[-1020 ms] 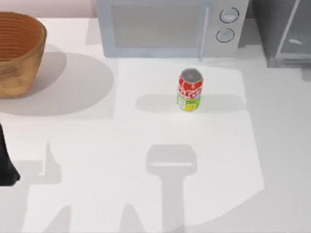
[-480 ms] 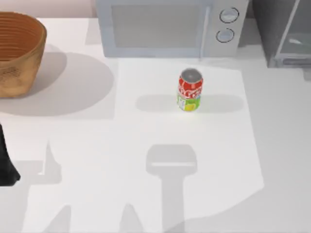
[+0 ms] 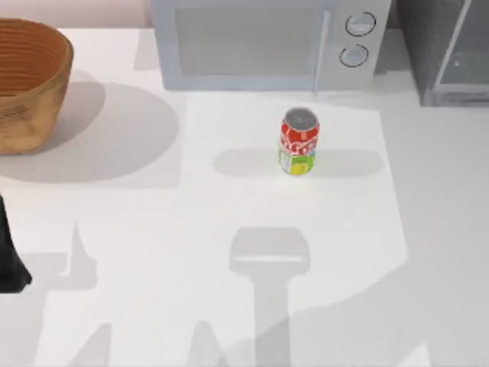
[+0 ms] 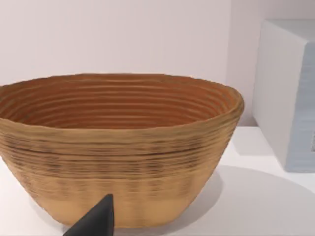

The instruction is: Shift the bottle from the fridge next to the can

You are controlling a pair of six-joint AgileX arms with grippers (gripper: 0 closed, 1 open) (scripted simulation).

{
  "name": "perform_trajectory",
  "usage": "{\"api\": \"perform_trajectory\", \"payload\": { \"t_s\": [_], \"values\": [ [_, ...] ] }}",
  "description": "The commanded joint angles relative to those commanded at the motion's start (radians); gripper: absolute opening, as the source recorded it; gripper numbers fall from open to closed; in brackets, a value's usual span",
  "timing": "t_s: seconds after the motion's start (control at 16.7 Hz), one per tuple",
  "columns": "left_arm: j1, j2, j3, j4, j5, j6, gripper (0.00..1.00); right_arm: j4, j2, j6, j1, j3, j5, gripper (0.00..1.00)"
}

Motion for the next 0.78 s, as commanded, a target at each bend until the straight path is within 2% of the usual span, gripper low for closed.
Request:
{"api": "perform_trajectory", "payload": {
  "t_s": [0.3,0.78],
  "values": [
    [0.000,0.000,0.000,0.000,0.000,0.000,1.00,-0.013,0.012,0.000,0.003,0.023,0.003,1.00],
    [0.000,0.000,0.000,0.000,0.000,0.000,1.00,-0.013,0.012,0.000,0.003,0.023,0.003,0.40]
  ]
}}
